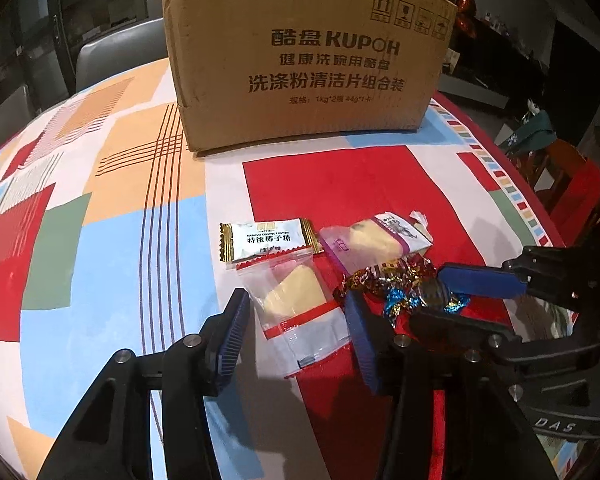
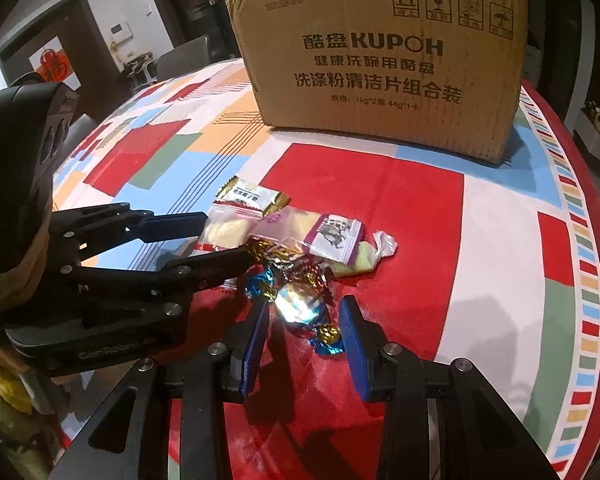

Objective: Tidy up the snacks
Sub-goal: 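Grasp the clear bag of yellow cake with the left tool while the right tool grasps a blue-gold candy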

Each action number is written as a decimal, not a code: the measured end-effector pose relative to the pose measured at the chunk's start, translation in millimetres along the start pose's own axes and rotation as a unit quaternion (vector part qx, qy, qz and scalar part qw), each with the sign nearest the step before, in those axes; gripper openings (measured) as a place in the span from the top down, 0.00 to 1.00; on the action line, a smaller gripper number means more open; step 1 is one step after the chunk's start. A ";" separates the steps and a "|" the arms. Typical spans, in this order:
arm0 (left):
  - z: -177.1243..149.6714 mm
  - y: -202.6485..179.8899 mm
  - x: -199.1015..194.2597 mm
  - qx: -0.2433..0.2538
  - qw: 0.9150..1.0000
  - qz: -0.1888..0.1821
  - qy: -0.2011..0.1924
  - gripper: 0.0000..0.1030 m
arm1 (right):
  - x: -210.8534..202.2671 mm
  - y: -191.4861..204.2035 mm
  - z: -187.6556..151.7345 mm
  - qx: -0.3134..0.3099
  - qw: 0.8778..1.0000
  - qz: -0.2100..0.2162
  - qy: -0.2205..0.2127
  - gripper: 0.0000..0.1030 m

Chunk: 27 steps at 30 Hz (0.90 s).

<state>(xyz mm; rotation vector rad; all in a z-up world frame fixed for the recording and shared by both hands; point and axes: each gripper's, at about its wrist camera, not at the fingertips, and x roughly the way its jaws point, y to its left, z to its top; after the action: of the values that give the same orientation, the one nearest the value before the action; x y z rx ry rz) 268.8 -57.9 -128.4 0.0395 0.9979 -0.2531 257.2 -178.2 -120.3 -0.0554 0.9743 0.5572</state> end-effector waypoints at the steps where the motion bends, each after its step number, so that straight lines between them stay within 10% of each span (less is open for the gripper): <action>1: 0.5 0.5 0.8 -0.002 1.000 0.002 0.000 0.53 | 0.5 1.1 0.3 0.000 1.000 0.000 -0.002 0.64; 27: -14.6 -3.7 -36.3 -0.009 0.999 0.002 -0.035 0.62 | -25.1 13.1 -8.7 0.031 0.999 -0.004 -0.040 0.73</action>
<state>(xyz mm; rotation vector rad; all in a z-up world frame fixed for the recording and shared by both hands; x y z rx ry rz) 237.2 -52.3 -105.8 0.0155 0.9307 -0.2411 233.4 -180.0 -102.7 0.0180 0.9117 0.5175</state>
